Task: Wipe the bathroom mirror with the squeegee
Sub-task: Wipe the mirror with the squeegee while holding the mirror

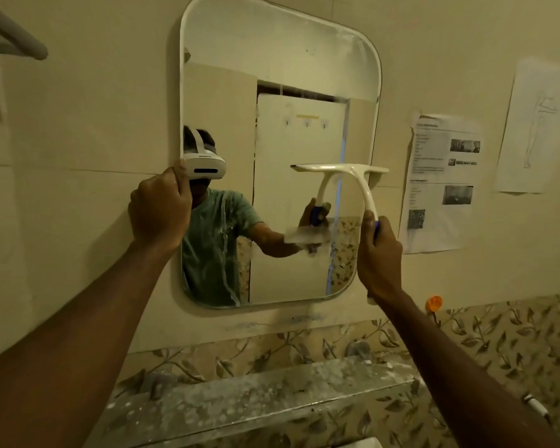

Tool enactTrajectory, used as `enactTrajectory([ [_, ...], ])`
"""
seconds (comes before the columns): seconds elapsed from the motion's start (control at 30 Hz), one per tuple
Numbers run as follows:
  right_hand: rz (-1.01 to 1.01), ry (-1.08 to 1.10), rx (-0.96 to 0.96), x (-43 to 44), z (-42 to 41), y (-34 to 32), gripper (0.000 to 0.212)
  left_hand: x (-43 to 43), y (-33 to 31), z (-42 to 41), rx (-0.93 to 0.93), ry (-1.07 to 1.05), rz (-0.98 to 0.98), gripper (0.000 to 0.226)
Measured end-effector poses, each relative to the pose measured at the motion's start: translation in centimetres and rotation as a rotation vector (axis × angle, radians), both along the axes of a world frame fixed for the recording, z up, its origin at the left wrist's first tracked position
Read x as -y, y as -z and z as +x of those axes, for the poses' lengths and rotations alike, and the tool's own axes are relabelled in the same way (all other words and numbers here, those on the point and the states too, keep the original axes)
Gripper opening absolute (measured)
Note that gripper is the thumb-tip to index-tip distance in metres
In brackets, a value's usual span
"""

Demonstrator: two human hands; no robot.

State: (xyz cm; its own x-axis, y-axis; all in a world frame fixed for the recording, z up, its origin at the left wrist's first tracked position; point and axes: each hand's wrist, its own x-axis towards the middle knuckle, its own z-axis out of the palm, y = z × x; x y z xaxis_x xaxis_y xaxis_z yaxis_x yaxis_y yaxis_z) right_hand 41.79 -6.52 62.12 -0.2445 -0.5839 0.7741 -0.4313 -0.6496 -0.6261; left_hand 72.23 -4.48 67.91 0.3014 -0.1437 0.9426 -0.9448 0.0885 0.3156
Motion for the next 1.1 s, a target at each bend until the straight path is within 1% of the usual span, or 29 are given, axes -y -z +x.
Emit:
enactTrajectory([
  [0.07,0.052,0.012,-0.006,0.1,0.3,3.1,0.031,-0.1,0.1,-0.1,-0.005,0.009,0.0,0.059],
  [0.2,0.163,0.045,0.013,-1.5,1.5,11.8,0.031,-0.1,0.2,-0.2,0.002,0.014,0.005,0.058],
  [0.3,0.235,0.061,-0.003,-2.7,1.6,14.9,0.041,-0.3,0.3,-0.2,0.003,0.023,0.013,0.058],
  [0.4,0.188,0.046,-0.002,-3.6,1.2,13.7,0.039,-0.6,0.4,-0.4,-0.007,0.034,0.021,0.058],
  [0.57,0.04,0.059,0.028,-1.5,0.6,5.1,0.034,-0.4,1.3,-0.2,-0.023,0.033,0.014,0.058],
  [0.63,0.026,0.048,0.037,-0.6,0.7,3.7,0.034,-0.4,1.6,-0.2,-0.022,0.024,0.026,0.057],
  [0.7,0.061,0.046,0.036,-0.5,1.1,5.5,0.032,-0.5,2.0,-0.2,-0.018,0.019,0.039,0.057],
  [0.83,0.184,0.041,0.061,-2.3,2.4,13.2,0.035,-0.4,2.5,-0.1,-0.018,0.025,0.04,0.058],
  [0.9,0.239,0.05,0.063,-3.1,2.6,15.3,0.037,-0.3,2.5,-0.2,-0.022,0.019,0.042,0.058],
  [1.0,0.285,0.04,0.031,-4.3,2.1,16.4,0.032,-0.5,2.4,-0.3,-0.026,0.019,0.046,0.057],
  [1.1,0.234,0.014,0.031,-4.9,1.8,14.8,0.035,-0.7,2.4,-0.3,-0.022,0.035,0.052,0.057],
])
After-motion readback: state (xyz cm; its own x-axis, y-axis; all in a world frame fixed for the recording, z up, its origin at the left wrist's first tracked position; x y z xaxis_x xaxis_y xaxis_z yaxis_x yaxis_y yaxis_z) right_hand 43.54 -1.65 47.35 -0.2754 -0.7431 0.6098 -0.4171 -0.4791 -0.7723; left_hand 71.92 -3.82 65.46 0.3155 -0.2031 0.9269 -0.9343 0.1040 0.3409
